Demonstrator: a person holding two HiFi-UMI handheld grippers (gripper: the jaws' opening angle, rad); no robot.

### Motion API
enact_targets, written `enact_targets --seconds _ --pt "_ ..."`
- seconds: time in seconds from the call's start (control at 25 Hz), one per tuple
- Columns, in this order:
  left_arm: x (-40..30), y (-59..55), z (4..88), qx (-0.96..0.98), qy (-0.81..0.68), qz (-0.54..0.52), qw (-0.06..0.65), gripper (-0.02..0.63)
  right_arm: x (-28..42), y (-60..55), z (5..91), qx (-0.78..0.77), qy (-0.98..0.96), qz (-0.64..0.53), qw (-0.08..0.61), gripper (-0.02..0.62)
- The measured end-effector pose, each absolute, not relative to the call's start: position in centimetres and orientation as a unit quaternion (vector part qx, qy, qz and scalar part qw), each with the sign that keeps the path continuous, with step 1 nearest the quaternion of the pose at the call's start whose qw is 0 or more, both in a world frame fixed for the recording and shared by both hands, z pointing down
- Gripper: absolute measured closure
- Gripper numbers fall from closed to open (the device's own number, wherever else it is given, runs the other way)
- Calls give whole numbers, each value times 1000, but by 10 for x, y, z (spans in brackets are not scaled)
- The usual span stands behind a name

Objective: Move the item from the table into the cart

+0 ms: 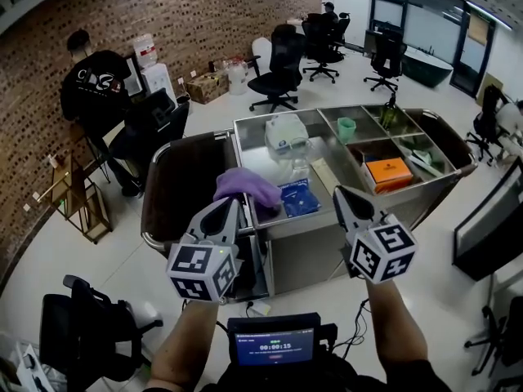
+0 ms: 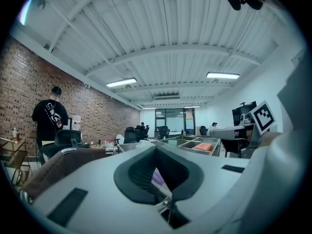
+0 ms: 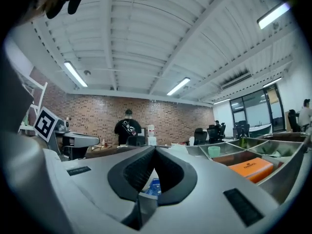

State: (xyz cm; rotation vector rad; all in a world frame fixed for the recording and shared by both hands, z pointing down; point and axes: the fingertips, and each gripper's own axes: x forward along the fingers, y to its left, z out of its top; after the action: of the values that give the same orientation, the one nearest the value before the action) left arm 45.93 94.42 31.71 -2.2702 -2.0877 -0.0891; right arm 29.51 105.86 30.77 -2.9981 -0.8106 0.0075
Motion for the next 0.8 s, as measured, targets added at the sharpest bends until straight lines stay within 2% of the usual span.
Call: enact_targets --seconds 0.36,0.8 --pt "432 910 342 -732 -680 -35 23 598 254 1021 333 -965 -262 10 31 588" --pt "419 907 344 -733 -679 -24 36 598 243 1022 336 -963 -269 8 31 588"
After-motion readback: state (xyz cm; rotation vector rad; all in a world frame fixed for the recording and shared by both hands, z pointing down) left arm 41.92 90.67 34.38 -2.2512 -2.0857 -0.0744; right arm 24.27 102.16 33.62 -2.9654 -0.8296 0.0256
